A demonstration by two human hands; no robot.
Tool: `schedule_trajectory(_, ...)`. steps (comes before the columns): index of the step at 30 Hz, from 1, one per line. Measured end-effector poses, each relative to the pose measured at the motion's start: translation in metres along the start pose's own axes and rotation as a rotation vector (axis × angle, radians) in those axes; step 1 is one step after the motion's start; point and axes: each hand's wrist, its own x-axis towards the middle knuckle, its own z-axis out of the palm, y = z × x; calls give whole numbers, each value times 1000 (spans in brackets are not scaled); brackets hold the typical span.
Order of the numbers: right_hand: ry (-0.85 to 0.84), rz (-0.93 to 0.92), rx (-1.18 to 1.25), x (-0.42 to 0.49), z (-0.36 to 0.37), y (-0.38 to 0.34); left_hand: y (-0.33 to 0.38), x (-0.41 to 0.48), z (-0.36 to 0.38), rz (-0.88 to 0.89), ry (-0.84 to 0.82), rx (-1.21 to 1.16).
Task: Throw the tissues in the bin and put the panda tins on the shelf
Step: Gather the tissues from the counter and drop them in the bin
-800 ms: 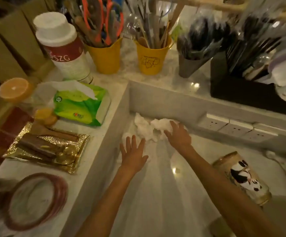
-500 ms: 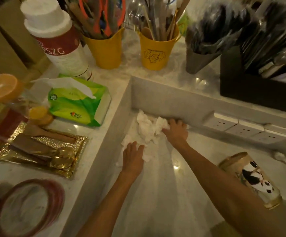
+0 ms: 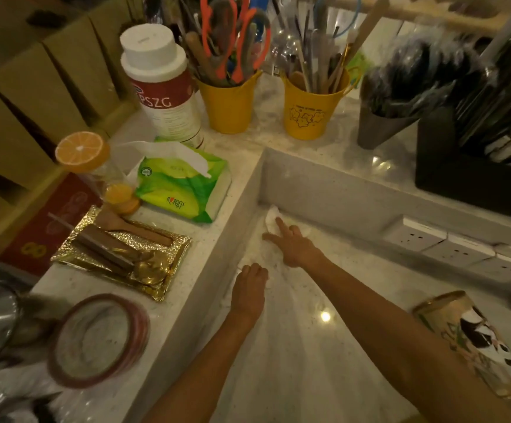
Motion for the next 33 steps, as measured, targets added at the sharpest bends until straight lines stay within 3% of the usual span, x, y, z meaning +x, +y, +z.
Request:
schedule_trajectory(8,278,154,146,-73,34,1,-6,-25,-14,-50,-70,-178)
schedule_trajectory(12,497,305,508,-147,36,9,1,-65,-27,26,20,-268)
schedule_trajectory(16,563,228,830,-216,49,-2,17,-128,-50,27,203,-412)
schedule_trajectory(18,515,174,1028,-248,66,-20,20,-168,-55,-23,241,-463)
schedule_trajectory(22,301,236,1403,-296,116,-70,8,-259,-42,-164,188,-482)
schedule_trajectory(28,-136,302,1804,-333,186,-145,-22,-389,-28,-848,103,-822)
schedule_trajectory(30,-284,367,1756,-338,196,-174,-35,-423,-30,-1051,66,-1015)
schedule_trajectory(33,-330,381,1408,-350,204,-202,-53,-463,-30,-1269,46,-1109)
